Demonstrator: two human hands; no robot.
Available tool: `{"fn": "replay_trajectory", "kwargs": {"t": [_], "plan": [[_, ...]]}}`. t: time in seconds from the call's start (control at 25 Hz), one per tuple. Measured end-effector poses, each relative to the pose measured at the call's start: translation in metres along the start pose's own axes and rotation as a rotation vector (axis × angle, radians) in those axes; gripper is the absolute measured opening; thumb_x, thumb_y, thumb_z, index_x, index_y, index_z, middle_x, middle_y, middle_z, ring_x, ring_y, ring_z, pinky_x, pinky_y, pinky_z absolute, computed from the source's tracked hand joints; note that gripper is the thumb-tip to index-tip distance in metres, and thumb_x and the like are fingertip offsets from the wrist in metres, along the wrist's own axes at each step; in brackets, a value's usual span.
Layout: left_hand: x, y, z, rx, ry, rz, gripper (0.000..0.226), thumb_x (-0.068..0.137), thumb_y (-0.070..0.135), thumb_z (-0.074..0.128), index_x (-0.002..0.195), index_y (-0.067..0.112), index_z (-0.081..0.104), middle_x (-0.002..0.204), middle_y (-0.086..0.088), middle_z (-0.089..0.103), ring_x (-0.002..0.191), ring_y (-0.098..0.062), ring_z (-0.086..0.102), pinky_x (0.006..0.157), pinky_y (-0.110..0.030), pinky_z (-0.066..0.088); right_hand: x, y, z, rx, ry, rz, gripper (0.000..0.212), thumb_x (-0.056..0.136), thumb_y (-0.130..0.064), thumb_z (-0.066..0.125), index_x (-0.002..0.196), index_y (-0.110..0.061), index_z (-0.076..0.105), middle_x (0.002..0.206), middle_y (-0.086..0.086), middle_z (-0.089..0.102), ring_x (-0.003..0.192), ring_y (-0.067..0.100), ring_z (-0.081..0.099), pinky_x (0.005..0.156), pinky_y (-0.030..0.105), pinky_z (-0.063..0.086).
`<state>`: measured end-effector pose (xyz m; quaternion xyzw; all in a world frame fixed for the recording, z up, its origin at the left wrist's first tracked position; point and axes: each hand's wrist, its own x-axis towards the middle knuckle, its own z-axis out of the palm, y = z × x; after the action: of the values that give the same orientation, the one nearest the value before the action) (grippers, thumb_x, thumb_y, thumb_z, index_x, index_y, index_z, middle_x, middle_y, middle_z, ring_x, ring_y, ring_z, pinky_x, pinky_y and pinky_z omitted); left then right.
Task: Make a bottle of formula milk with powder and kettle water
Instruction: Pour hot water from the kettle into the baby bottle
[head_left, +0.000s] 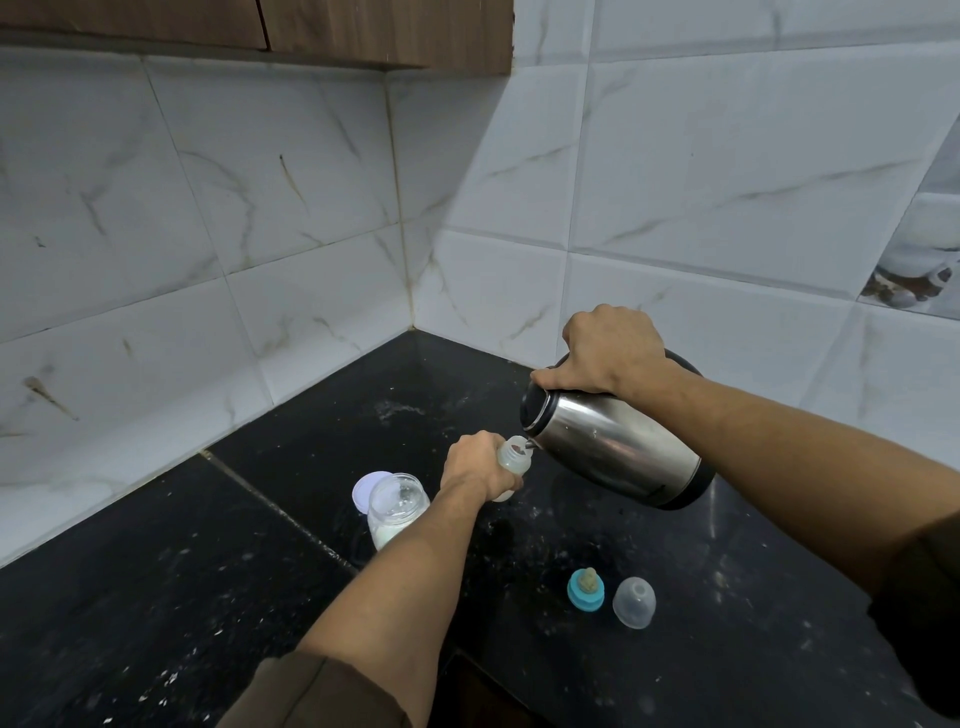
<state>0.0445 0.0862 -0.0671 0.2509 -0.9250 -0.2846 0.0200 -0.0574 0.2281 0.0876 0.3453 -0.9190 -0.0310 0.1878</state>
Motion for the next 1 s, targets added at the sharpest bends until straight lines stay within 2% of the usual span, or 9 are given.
{"fn": "replay_trajectory", "kwargs": {"t": [0.12, 0.32, 0.6, 1.0], "plan": [[0.0001, 0.0009, 0.0001, -0.002, 0.000, -0.005, 0.046, 0.074, 0.032, 0.090, 0.116, 0.025, 0.075, 0.107, 0.000, 0.076, 0.103, -0.020, 0.069, 0.094, -0.037, 0.056, 0.0002, 0.0017, -0.0003, -0.001, -0.002, 0.008, 0.066, 0.069, -0.083, 0.060, 0.060, -0.019, 0.050, 0.060, -0.001, 0.055, 0.054, 0.020, 0.050, 0.058, 0.030, 0.041], [0.0006, 0.0027, 0.0004, -0.003, -0.009, -0.004, 0.045, 0.074, 0.031, 0.090, 0.116, 0.024, 0.074, 0.108, -0.001, 0.076, 0.105, -0.021, 0.070, 0.097, -0.040, 0.056, 0.0004, 0.0023, -0.0005, 0.003, 0.001, 0.011, 0.066, 0.069, -0.083, 0.060, 0.058, -0.019, 0.049, 0.058, -0.001, 0.054, 0.051, 0.016, 0.046, 0.056, 0.029, 0.038], [0.0029, 0.0033, 0.0006, -0.009, -0.007, -0.008, 0.048, 0.074, 0.031, 0.091, 0.119, 0.025, 0.074, 0.110, 0.000, 0.076, 0.106, -0.020, 0.069, 0.099, -0.040, 0.056, 0.0023, 0.0036, -0.0007, -0.004, -0.005, 0.014, 0.066, 0.069, -0.083, 0.060, 0.059, -0.018, 0.050, 0.059, -0.001, 0.054, 0.051, 0.016, 0.046, 0.058, 0.030, 0.040], [0.0045, 0.0042, -0.0011, -0.005, -0.001, -0.002, 0.048, 0.073, 0.033, 0.091, 0.117, 0.025, 0.074, 0.107, 0.000, 0.076, 0.104, -0.020, 0.070, 0.096, -0.040, 0.056, 0.0054, 0.0028, -0.0031, -0.011, 0.004, 0.002, 0.065, 0.069, -0.083, 0.061, 0.060, -0.019, 0.051, 0.060, -0.001, 0.053, 0.051, 0.016, 0.044, 0.054, 0.029, 0.034]]}}
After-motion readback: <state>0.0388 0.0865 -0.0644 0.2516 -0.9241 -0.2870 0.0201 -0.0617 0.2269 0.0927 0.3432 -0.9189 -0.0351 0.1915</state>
